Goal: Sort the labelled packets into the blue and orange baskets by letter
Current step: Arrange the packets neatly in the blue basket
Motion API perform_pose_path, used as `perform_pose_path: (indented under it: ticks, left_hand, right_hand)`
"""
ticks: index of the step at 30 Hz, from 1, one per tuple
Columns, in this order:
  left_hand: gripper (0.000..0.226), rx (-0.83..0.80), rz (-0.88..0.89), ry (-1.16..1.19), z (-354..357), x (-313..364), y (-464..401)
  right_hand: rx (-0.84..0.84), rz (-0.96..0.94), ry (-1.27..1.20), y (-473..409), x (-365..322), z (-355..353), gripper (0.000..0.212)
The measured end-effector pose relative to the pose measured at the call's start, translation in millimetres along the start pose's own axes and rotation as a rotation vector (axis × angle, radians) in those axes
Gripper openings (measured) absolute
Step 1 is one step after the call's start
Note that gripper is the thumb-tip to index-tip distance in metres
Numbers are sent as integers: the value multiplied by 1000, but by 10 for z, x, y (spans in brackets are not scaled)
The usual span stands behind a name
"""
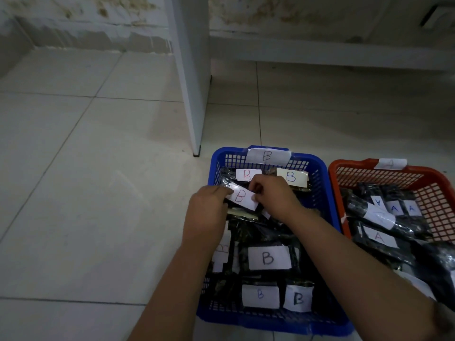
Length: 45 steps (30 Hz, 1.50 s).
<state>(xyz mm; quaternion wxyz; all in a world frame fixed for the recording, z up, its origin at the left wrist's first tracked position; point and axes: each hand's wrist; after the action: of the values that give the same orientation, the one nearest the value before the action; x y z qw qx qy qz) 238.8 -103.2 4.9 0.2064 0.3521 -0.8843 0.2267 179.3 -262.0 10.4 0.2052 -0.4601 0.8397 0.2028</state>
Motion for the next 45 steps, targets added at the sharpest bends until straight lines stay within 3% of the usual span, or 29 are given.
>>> perform_pose_path:
  ticks: [3,6,9,12,19,23,26,29,32,36,40,43,45]
  left_hand:
    - [38,-133,-14,-87,18,-27,39]
    - [47,-267,78,-213,52,-10,50]
    - [40,-328,181,-261,77,62,20]
    - [34,-374,182,-293,128,90,-21]
    - [31,-482,262,-441,200,122,-218]
    - [34,-523,208,-416,161,141,-434]
    - [30,-552,174,-398,168,128,-489]
    - [23,-513,247,-390,213,147,-502]
    - [37,-559,292,-322,281,93,-481]
    - [42,-604,221,-315,286,55,-430]
    - [69,-638,234,-344,305,45,-443]
    - [70,-669,322,-479,347,5,-432]
    - [67,-715,282,-480,345,40,-438]
  right_hand:
    - [-36,3,-19,-8,39,-15,19]
    - [13,-24,43,9,103,-116,26]
    - [-52,22,215,125,211,-202,41]
    - [-120,62,232,232,304,-238,47]
    - [183,169,-112,293,327,-508,34]
    - [283,211,-245,369,385,-539,33]
    - [285,297,-410,375,457,-522,26]
    - [281,341,-473,368,530,-507,26]
    - [304,325,-441,371,558,-489,28]
    - [352,315,-466,361,543,-490,31]
    - [320,354,-542,330,557,-472,28]
    - [302,391,-539,335,584,-441,25]
    - [326,408,-568,359,596,-448,25]
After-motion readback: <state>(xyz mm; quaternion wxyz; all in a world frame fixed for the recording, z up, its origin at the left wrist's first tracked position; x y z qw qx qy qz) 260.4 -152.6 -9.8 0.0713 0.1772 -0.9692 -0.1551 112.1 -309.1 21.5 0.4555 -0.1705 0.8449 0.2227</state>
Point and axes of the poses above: each hand's wrist, its own y-axis away from the middle knuckle, its own z-axis out of the palm, x = y × z, and after that the axes turned 4 degrees about x, right-handed
